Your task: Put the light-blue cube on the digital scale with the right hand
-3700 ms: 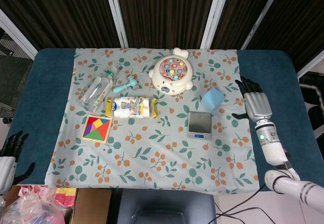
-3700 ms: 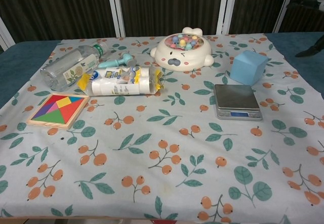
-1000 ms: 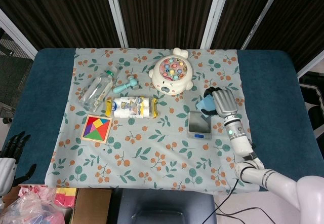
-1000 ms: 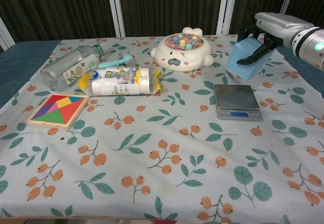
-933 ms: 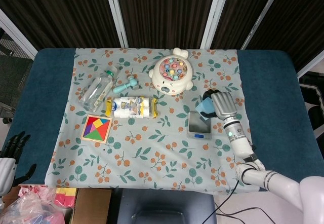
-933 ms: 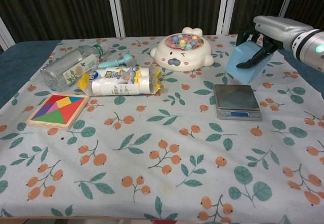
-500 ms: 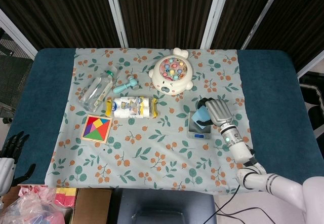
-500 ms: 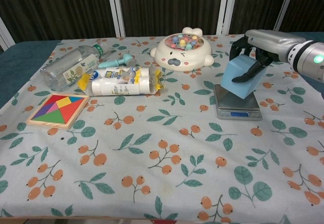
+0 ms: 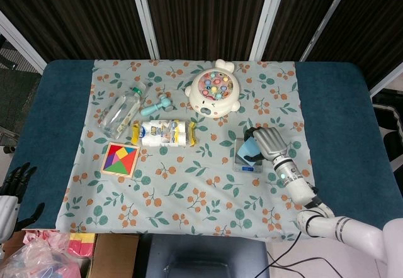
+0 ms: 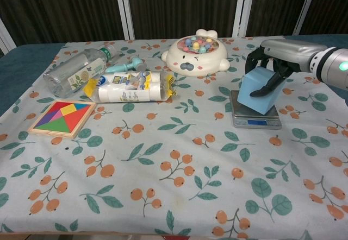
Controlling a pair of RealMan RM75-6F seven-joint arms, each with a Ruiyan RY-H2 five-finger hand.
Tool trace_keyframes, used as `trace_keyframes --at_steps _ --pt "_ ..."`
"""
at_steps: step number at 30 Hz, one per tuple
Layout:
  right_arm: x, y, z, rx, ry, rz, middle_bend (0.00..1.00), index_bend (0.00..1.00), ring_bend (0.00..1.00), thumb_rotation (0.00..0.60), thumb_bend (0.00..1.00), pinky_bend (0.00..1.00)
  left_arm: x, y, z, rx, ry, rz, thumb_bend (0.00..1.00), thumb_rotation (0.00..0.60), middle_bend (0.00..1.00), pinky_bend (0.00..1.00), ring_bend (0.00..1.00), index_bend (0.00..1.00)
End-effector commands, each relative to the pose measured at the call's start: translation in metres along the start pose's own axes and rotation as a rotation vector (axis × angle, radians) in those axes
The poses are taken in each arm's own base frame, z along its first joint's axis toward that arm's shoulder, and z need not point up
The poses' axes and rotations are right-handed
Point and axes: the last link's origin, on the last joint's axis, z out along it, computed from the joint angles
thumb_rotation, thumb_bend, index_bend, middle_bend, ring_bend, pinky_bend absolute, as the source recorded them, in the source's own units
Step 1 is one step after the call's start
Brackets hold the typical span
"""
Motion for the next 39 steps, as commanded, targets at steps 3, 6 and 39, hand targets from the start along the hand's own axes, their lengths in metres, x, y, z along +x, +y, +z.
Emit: trace_keyframes --at_steps 3,6,39 --pt "0.001 -0.001 -0.001 0.007 -0.005 0.003 0.30 0.36 0.22 0.600 0.31 0.53 0.000 0.000 0.000 0.003 0.000 -0.001 0.33 0.600 0.00 0.33 0.00 0.06" --pt "0.002 -0.001 -0.002 0.014 -0.001 0.009 0.23 0.28 0.15 0.600 0.27 0.49 0.000 0.000 -0.001 0.005 -0.001 0.000 0.33 0.600 0.00 0.33 0.00 0.06" --pt "0.058 0.042 -0.215 -0.210 0.240 -0.178 0.00 0.00 0.00 0.600 0.12 0.03 -0.003 0.001 0.001 0.028 0.011 0.038 0.33 0.600 0.00 0.33 0.00 0.06"
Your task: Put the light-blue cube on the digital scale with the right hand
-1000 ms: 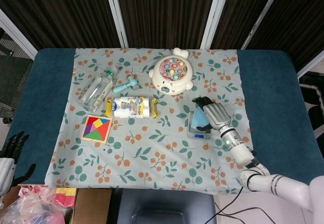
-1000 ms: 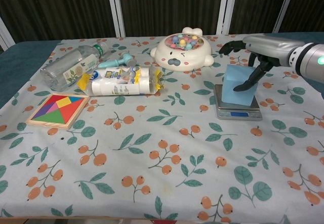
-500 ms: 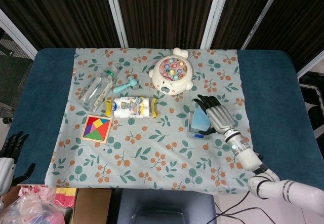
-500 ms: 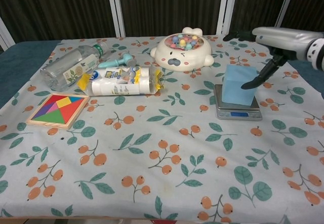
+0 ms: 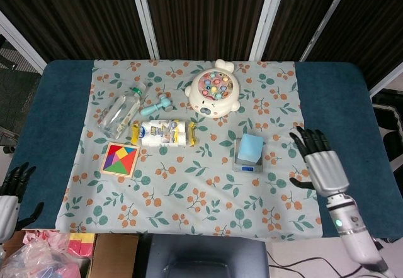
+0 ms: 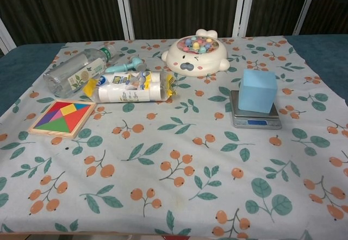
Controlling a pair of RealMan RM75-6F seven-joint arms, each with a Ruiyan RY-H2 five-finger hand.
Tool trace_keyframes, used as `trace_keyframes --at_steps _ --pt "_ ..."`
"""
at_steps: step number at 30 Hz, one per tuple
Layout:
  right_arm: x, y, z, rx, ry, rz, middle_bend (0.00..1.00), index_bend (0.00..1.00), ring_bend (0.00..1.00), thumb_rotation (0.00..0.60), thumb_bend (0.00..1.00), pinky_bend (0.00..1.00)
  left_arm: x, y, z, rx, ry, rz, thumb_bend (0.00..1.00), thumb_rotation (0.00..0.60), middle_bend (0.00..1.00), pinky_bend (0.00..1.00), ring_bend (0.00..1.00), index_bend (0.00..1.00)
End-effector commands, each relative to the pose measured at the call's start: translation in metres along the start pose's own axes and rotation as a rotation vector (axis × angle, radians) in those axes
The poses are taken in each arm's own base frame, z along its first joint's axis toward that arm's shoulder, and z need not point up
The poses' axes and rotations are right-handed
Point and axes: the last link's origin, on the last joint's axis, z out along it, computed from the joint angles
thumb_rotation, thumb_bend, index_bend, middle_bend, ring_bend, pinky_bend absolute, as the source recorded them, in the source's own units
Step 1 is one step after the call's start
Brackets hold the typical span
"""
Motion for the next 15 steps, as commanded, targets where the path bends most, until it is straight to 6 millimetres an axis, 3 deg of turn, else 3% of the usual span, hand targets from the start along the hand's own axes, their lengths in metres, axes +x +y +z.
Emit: trace_keyframes --at_steps 1,7,15 --pt "-0.002 0.022 -0.041 -0.090 0.048 -0.037 0.00 0.00 0.00 0.600 0.12 0.03 -0.001 -0.001 0.001 0.008 -0.001 0.002 0.33 0.600 0.00 0.33 0.00 0.06" --pt "-0.025 0.049 -0.064 -0.169 0.074 -0.022 0.00 0.00 0.00 0.600 0.12 0.03 -0.002 -0.004 0.005 0.031 -0.006 0.004 0.33 0.600 0.00 0.33 0.00 0.06" --pt "-0.038 0.070 -0.068 -0.201 0.102 0.035 0.00 0.00 0.00 0.600 0.12 0.03 -0.004 -0.004 0.009 0.053 -0.015 0.017 0.33 0.600 0.00 0.33 0.00 0.06"
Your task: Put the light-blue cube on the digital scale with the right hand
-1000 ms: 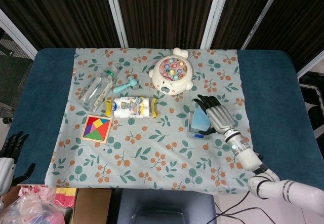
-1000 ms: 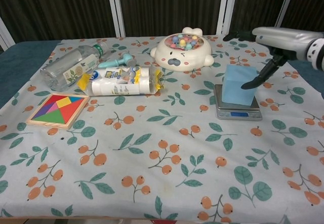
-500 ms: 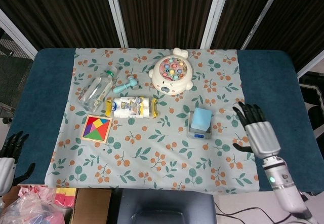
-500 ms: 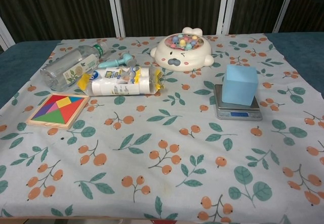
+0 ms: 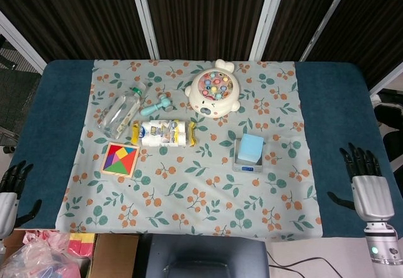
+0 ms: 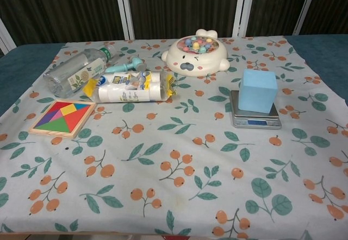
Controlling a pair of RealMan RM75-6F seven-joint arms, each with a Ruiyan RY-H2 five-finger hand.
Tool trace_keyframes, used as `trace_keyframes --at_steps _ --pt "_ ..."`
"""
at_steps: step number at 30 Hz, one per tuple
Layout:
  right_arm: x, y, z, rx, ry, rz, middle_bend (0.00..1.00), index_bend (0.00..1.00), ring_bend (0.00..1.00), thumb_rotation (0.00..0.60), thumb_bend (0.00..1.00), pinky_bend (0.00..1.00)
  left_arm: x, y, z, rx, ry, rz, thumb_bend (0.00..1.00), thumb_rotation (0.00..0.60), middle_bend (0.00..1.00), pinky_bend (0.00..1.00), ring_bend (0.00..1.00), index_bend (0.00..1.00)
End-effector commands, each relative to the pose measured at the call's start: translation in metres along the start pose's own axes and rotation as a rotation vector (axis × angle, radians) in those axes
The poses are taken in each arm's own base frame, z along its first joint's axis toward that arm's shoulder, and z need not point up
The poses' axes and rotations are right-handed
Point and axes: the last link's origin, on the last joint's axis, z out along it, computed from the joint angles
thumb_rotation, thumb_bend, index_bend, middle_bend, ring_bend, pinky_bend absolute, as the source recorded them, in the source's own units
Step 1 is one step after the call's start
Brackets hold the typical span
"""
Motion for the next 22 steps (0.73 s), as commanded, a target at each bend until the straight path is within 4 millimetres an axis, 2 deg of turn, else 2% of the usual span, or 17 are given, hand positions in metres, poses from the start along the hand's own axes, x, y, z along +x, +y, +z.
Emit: trace_keyframes --at_steps 1,22 --pt "-0.0054 0.0049 -0.0022 -0.015 0.020 0.012 0.00 0.00 0.00 0.600 0.12 0.04 -0.0001 0.0007 0.0014 0.003 0.001 0.005 0.33 0.600 0.00 0.33 0.00 0.06" --pt "-0.0095 0.0062 -0.0013 -0.006 -0.017 0.009 0.00 0.00 0.00 0.600 0.12 0.04 -0.0028 0.0031 0.0031 0.007 -0.008 0.011 0.33 0.600 0.00 0.33 0.00 0.06"
